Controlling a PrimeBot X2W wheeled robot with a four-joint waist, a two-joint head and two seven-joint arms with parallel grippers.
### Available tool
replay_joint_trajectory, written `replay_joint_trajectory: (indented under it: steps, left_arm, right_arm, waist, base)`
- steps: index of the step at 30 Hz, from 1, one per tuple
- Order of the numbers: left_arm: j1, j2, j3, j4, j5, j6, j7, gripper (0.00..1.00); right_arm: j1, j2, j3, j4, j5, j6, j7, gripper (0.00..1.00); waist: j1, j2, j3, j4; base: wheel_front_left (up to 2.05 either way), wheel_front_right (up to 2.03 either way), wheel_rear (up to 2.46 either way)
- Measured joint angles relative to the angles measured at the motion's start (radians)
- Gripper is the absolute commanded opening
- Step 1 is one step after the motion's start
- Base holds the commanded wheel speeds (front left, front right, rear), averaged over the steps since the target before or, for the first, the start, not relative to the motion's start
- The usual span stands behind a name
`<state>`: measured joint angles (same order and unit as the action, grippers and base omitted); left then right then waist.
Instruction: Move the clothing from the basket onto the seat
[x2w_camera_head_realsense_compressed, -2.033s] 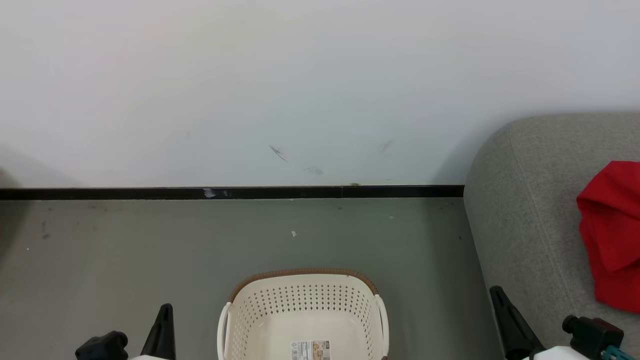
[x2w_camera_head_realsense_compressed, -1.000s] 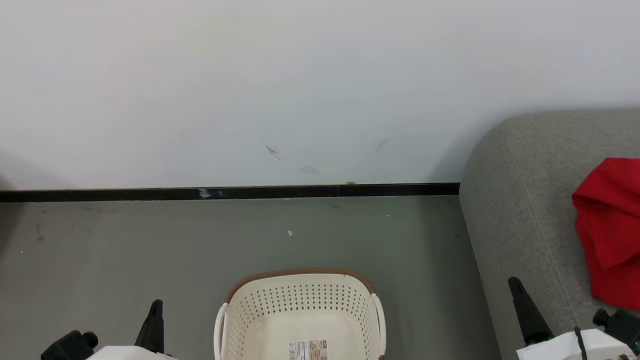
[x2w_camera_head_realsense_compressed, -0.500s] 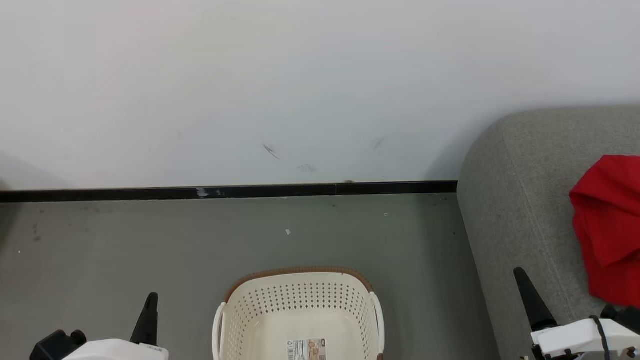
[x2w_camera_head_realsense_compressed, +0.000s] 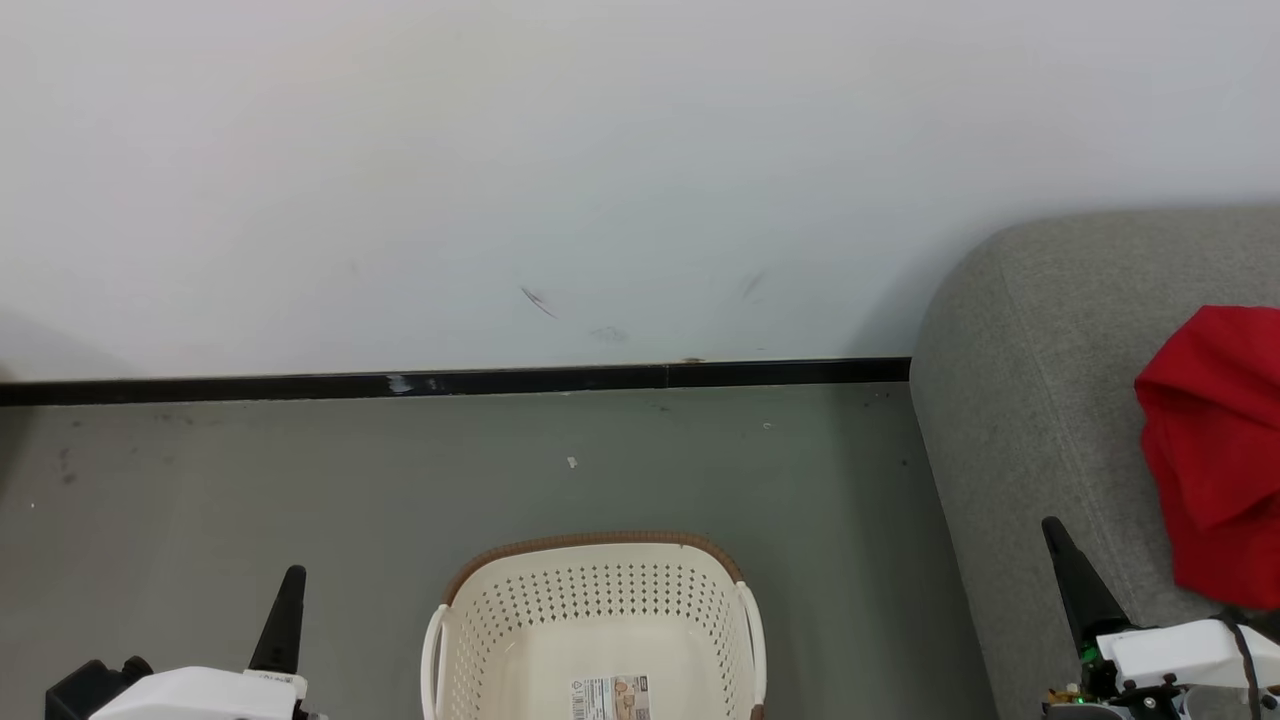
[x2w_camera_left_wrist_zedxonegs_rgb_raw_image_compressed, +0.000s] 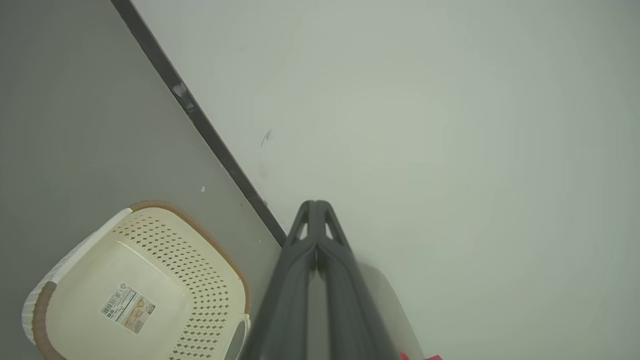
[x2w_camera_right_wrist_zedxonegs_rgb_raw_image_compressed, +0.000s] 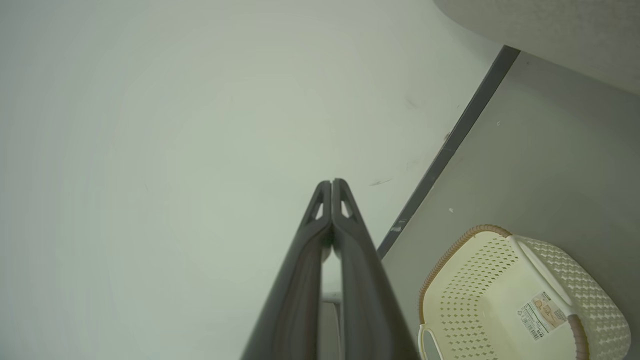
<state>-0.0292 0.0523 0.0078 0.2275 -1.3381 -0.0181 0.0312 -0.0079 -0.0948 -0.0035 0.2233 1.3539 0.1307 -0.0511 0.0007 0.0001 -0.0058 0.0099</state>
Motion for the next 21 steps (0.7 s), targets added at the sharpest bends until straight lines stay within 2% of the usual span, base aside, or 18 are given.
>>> replay_joint_trajectory:
  steps: [21]
  left_arm:
    - [-0.028, -0.017, 0.069, 0.0, -0.257, -0.062, 0.075, 0.0]
  right_arm:
    - [-0.047, -0.024, -0.008, 0.037, 0.34, 0.0, 0.06, 0.0]
  waist:
    - [-0.0001, 0.0, 0.005, -0.01]
  base:
    - [0.0, 0.0, 0.0]
